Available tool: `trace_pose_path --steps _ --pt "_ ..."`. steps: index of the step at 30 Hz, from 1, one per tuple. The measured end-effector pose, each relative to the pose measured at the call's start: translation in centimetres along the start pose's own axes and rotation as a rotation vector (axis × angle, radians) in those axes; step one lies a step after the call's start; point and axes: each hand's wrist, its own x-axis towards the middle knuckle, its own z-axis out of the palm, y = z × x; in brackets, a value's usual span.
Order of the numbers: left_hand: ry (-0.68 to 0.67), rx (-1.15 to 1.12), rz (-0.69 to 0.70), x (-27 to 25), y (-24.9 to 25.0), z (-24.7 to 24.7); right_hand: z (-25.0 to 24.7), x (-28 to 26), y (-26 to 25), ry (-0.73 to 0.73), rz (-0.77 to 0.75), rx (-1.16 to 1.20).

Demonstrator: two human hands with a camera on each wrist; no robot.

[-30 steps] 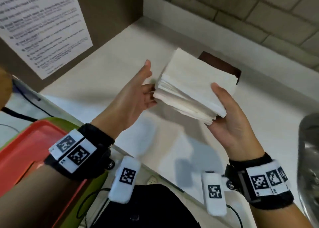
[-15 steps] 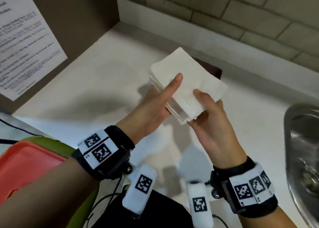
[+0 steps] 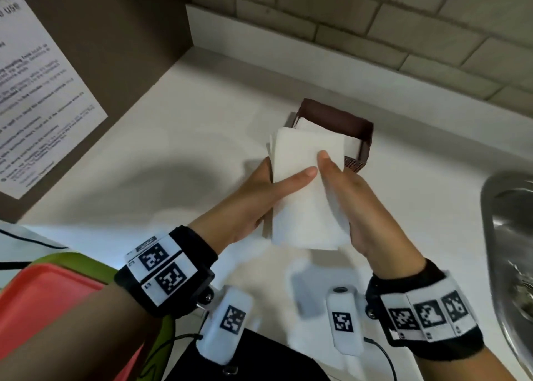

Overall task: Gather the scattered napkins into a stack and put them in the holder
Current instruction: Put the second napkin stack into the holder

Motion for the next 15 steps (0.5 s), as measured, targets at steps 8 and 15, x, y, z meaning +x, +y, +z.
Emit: trace_pose_path --steps 8,15 --pt "0.191 -0.093 -0.053 0.9 -0.7 -1.1 0.9 1.4 1.1 0.124 -0.051 0.048" --pt "0.163 -0.037 0.004 0.8 -1.5 -0.6 1.6 1.3 1.7 0.098 -0.034 -0.031"
